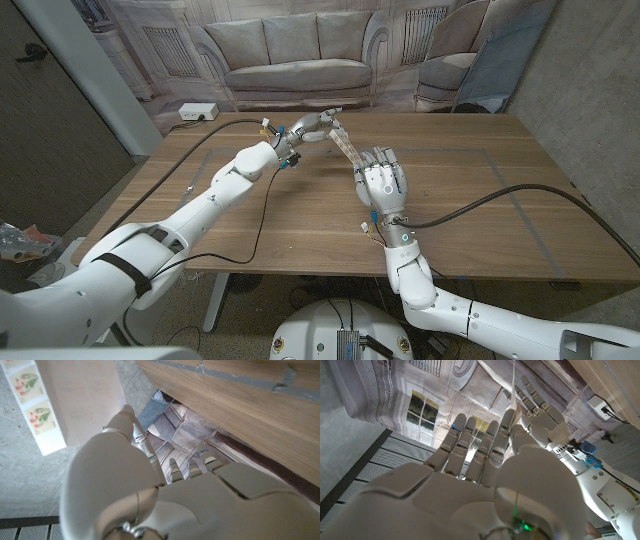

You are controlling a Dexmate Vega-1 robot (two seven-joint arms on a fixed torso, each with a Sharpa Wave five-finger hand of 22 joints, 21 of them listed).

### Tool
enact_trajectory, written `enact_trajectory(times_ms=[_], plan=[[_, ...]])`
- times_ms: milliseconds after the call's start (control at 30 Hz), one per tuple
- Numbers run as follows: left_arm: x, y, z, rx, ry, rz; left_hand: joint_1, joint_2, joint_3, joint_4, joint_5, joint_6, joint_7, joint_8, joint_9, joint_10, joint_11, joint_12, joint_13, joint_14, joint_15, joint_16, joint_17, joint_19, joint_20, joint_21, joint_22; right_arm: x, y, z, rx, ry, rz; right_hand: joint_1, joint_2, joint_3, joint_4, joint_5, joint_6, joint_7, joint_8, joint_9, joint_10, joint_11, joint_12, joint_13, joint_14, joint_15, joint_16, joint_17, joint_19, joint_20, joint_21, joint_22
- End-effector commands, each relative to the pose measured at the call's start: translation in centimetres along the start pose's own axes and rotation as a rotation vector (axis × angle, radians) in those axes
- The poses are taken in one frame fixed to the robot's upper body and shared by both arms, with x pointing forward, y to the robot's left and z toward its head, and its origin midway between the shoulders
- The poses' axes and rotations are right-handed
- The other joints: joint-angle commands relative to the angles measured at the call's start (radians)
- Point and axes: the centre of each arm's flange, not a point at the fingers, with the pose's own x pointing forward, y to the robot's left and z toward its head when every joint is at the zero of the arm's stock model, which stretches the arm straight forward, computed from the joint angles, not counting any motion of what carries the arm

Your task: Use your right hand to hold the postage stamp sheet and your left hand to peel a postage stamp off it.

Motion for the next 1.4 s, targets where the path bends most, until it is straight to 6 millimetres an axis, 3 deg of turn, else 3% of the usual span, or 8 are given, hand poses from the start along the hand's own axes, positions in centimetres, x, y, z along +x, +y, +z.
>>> enact_trajectory(times_ms=[33, 233, 433, 533, 733, 933, 1133, 1400], plan=[[-0.2, 0.3, -0.2, -0.008, -0.005, 0.037, 0.003, 0.025, -0.004, 0.005, 0.005, 0.044, 0.017, 0.013, -0.013, 0.021, -0.015, 0.009, 0.002, 0.015, -0.004, 0.009, 0.006, 0.012, 0.000, -0.005, 0.005, 0.2, 0.6, 0.0, -0.004, 0.010, 0.020, 0.009, 0.001, -0.001, 0.001, 0.005, 0.007, -0.004, 0.006, 0.006, 0.012, -0.003, -0.001, 0.003, 0.013, -0.172, -0.001, 0.001, -0.005, -0.085, 0.008, 0.002], [-0.6, 0.2, 0.3, 0.064, 0.004, 0.152, 0.016, 0.031, -0.017, -0.001, 0.007, 0.103, 0.046, 0.010, -0.059, 0.086, -0.040, 0.024, 0.003, 0.049, -0.025, 0.015, 0.003, 0.041, -0.020, 0.004, 0.007, 0.3, 0.9, -0.2, 0.001, 0.022, 0.020, 0.010, 0.001, -0.002, 0.002, 0.005, 0.007, -0.005, 0.005, 0.006, 0.012, -0.003, -0.003, 0.003, 0.013, -0.172, -0.003, 0.001, -0.005, -0.084, 0.010, 0.002], [-0.6, 0.2, 0.4, 0.062, -0.012, 0.226, 0.050, 0.005, -0.047, -0.019, 0.015, 0.200, 0.111, -0.011, -0.150, 0.195, -0.066, 0.047, 0.008, 0.101, -0.057, 0.016, 0.000, 0.079, -0.047, 0.017, 0.009, 0.5, 1.1, -0.1, 0.005, 0.019, 0.034, 0.009, 0.001, -0.002, 0.003, 0.005, 0.009, -0.004, 0.005, 0.006, 0.012, -0.003, -0.004, 0.003, 0.013, -0.171, -0.004, 0.002, -0.004, -0.083, 0.012, 0.002], [-0.6, 0.1, 0.4, 0.067, -0.016, 0.253, 0.063, 0.000, -0.055, -0.023, 0.019, 0.222, 0.127, -0.022, -0.179, 0.237, -0.074, 0.057, 0.011, 0.116, -0.076, 0.017, 0.000, 0.089, -0.057, 0.021, 0.010, 0.7, 1.2, -0.2, 0.015, 0.012, 0.054, 0.006, -0.003, -0.004, 0.004, 0.005, 0.011, -0.006, 0.006, 0.006, 0.014, -0.003, -0.005, 0.003, 0.013, -0.169, -0.005, 0.001, -0.001, -0.078, 0.015, 0.001], [-0.2, 0.2, 0.6, 0.099, -0.032, 0.308, 0.071, -0.001, -0.064, -0.020, 0.024, 0.230, 0.146, -0.041, -0.210, 0.269, -0.089, 0.062, 0.016, 0.133, -0.092, 0.019, 0.001, 0.099, -0.062, 0.025, 0.012, 1.0, 1.6, -0.3, 0.028, 0.027, 0.111, -0.104, -0.053, -0.049, 0.048, -0.016, -0.045, -0.015, -0.020, 0.005, -0.007, 0.002, -0.023, 0.004, 0.006, -0.160, -0.013, 0.001, -0.018, -0.058, 0.022, -0.002], [0.3, -0.2, 1.1, 0.113, -0.079, 0.344, 0.078, -0.002, -0.067, -0.021, 0.028, 0.231, 0.149, -0.051, -0.223, 0.286, -0.092, 0.067, 0.020, 0.142, -0.103, 0.021, 0.004, 0.106, -0.067, 0.029, 0.013, 1.3, 2.1, -0.2, 0.036, 0.036, 0.110, -0.214, -0.079, -0.085, 0.095, -0.021, -0.089, -0.009, -0.048, 0.003, -0.043, 0.016, -0.034, 0.006, -0.017, -0.157, -0.017, 0.003, -0.039, -0.037, 0.020, -0.003], [0.4, -0.5, 1.7, 0.170, -0.100, 0.302, 0.087, -0.001, -0.068, -0.021, 0.034, 0.222, 0.144, -0.064, -0.233, 0.271, -0.106, 0.059, 0.024, 0.140, -0.108, 0.019, 0.006, 0.107, -0.066, 0.030, 0.014, 1.5, 2.1, -0.4, 0.066, 0.059, 0.127, -0.202, -0.068, -0.073, 0.086, -0.015, -0.100, -0.012, -0.054, 0.004, -0.047, 0.016, -0.034, 0.006, -0.022, -0.161, -0.017, 0.003, -0.038, -0.035, 0.022, -0.004], [0.6, -0.5, 1.4, 0.138, -0.099, 0.266, 0.088, 0.001, -0.077, -0.014, 0.046, 0.192, 0.104, -0.078, -0.226, 0.248, -0.120, 0.046, 0.031, 0.125, -0.112, 0.014, 0.012, 0.098, -0.065, 0.029, 0.016, 1.8, 1.8, -0.6, 0.193, 0.160, 0.117, -0.197, -0.061, -0.065, 0.080, -0.013, -0.103, -0.013, -0.057, 0.004, -0.051, 0.017, -0.033, 0.006, -0.024, -0.163, -0.016, 0.004, -0.039, -0.034, 0.023, -0.005]])
